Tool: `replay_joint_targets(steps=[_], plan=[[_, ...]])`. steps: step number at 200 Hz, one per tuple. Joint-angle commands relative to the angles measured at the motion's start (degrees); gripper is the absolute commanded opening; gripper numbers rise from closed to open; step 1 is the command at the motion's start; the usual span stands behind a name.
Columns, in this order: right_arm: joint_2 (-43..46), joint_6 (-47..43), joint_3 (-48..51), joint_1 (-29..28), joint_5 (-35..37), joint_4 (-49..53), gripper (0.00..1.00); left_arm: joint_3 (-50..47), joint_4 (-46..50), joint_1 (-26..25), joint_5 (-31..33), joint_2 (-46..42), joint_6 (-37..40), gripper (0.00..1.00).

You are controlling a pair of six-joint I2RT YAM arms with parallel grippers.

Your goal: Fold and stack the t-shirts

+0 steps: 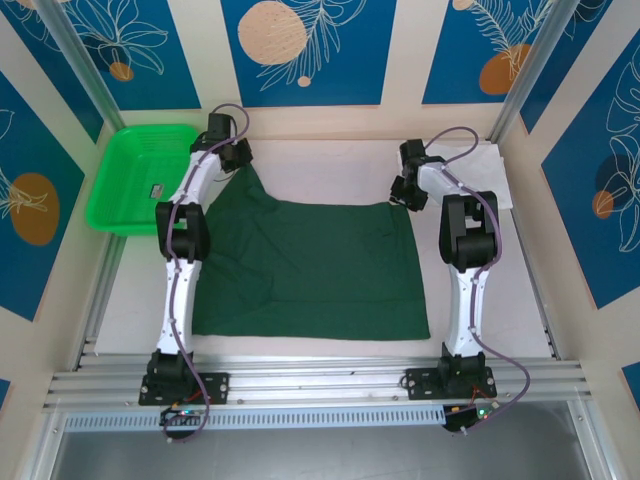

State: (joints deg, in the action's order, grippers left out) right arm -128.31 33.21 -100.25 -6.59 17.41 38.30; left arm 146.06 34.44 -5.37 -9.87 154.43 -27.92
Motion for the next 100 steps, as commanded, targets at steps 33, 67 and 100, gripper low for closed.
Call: replay_joint_targets(steps=[33, 67, 100], plan=[[0.5, -1.0, 1.8, -1.1, 2.4, 1.5, 0.41, -0.4, -0.9, 0.5, -1.1, -3.1, 1.1, 0.0], [0.0, -1.5, 1.0, -1.6, 2.9, 2.2, 0.37, -0.4, -1.0, 0.5, -1.3, -3.3, 0.8, 0.0], [0.3, -1.5, 1.4, -1.6, 2.8, 1.7, 0.27, -0.4, -1.0, 0.6, -1.4, -3.4, 0.7, 0.0]])
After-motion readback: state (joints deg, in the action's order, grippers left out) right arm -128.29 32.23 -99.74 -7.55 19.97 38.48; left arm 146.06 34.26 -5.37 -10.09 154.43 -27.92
